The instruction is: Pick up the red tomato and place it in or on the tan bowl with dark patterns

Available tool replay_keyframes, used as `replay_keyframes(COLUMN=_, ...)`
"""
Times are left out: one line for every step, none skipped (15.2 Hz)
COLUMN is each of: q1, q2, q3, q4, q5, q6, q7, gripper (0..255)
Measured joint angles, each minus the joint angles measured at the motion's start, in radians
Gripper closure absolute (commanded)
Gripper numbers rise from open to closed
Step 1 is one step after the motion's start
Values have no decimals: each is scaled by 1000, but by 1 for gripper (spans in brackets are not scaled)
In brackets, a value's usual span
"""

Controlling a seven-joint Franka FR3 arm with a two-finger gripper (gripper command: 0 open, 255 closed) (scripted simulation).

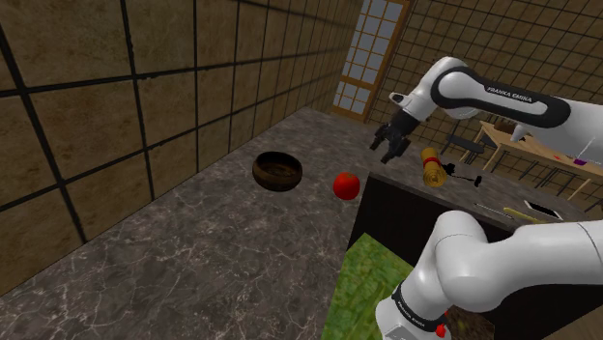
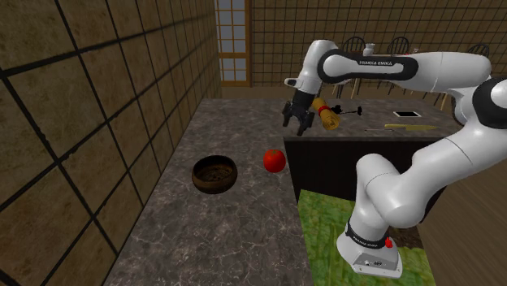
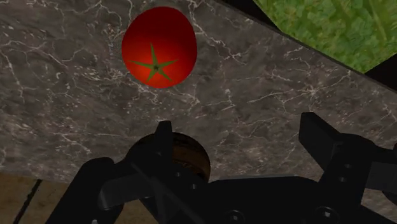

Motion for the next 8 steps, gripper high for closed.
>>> replay_keyframes(q1=40, q2=21, q3=-56, q4=25, q5=-3, q6=-2, q7=-68, gripper=0)
replay_keyframes(q1=84, q2=44, q3=-117, q4=54, q5=-7, q6=-4, q7=-138, gripper=0)
replay_keyframes(q1=135, q2=69, q3=-180, q4=86, q5=-9, q6=-6, q7=-209, gripper=0)
replay_keyframes(q1=187, q2=89, q3=-246, q4=117, q5=-13, q6=-10, q7=-279, gripper=0)
replay_keyframes(q1=239, q2=104, q3=-305, q4=143, q5=-15, q6=-15, q7=-343, gripper=0)
replay_keyframes(q1=304, q2=123, q3=-366, q4=182, q5=-12, q6=-24, q7=-404, gripper=0)
replay_keyframes(q1=373, q2=137, q3=-431, q4=220, q5=-12, q6=-33, q7=-463, gripper=0)
replay_keyframes(q1=449, q2=148, q3=-508, q4=260, q5=-18, q6=-40, q7=-526, gripper=0)
